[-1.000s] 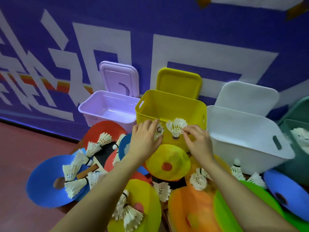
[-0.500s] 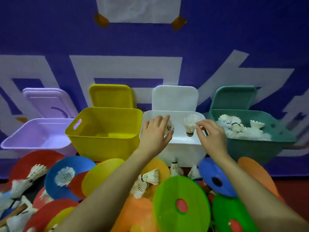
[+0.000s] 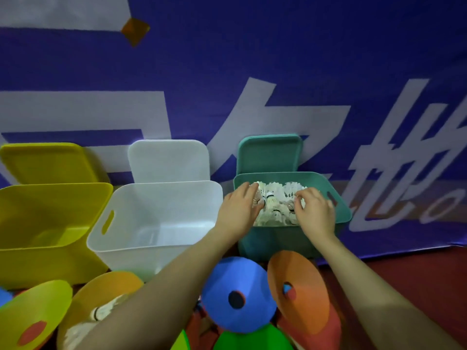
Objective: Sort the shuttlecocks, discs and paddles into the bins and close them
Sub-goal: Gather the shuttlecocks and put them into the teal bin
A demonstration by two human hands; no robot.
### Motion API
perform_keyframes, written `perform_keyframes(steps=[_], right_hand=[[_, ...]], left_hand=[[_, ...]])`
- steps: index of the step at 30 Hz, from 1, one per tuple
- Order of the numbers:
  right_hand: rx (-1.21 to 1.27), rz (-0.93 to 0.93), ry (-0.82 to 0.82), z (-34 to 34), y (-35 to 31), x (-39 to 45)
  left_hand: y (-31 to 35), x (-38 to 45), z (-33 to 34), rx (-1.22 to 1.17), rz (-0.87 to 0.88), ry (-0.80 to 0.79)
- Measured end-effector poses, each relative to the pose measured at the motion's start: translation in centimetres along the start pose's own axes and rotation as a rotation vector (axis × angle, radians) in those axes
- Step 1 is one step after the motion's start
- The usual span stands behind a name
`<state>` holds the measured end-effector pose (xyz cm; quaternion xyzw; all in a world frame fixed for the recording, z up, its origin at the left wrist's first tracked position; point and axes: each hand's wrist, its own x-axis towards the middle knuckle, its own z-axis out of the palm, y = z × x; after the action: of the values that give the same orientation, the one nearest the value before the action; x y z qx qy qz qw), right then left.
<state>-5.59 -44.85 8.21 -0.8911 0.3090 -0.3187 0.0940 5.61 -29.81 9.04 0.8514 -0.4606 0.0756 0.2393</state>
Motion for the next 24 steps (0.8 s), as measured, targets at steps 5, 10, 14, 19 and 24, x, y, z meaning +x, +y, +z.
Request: perform_keyframes(steps=[5, 10, 14, 19, 24], right_hand=[[-0.074, -0.001, -0.202, 1.8, 2.7, -0.1], [-0.068, -0.016, -0.375, 3.2, 3.1, -0.9], [-0.132, 0.067, -0.601, 4.0, 3.6, -1.1], [-0.347, 0.132, -0.721, 3.4, 3.0, -1.1], [-0.381, 0.170, -0.576, 2.0, 0.6, -2.5]], left_hand=[[-0.1, 1.0, 4.1, 0.065, 0.005, -0.191], [-1.0, -0.2, 6.2, 0.141, -0.050, -0.421], [-1.1, -0.8, 6.7, 0.208, -0.024, -0.418], [-1.1, -1.4, 6.1, 0.166, -0.065, -0.452], [-1.9, -3.1, 3.3, 0.131, -0.073, -0.328]])
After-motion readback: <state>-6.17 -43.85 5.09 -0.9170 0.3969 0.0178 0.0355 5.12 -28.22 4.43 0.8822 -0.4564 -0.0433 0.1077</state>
